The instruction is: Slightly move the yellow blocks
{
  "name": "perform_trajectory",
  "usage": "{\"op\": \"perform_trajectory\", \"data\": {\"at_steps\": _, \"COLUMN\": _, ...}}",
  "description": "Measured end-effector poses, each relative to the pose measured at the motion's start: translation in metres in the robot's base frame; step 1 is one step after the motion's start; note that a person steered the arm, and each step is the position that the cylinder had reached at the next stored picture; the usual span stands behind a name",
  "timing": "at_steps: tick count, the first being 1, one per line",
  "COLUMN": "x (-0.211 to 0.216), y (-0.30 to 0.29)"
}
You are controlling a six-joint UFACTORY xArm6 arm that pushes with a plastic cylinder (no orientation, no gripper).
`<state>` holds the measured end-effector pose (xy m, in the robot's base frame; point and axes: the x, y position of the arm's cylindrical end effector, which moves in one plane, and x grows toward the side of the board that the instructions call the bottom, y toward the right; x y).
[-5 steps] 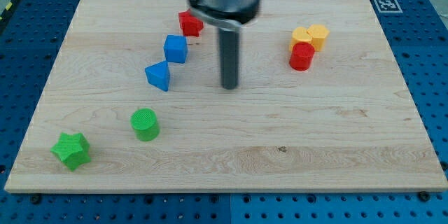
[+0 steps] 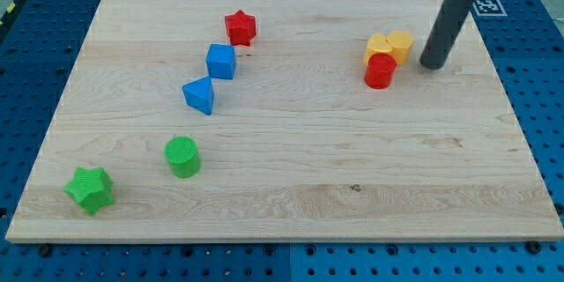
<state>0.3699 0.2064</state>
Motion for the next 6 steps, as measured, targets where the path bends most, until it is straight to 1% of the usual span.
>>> {"op": "perform_trajectory", "data": {"at_steps": 1, "x": -0.017, "y": -0.008}}
{"op": "perform_trajectory", "data": {"at_steps": 2, "x": -0.022, "y": -0.038}}
{"op": "perform_trajectory", "data": {"at_steps": 3, "x": -0.022, "y": -0.054}}
{"op": "perform_trajectory", "data": {"at_steps": 5, "x": 0.010, "y": -0.017}}
{"op": "perform_trajectory", "data": {"at_steps": 6, "x": 0.010, "y": -0.029}}
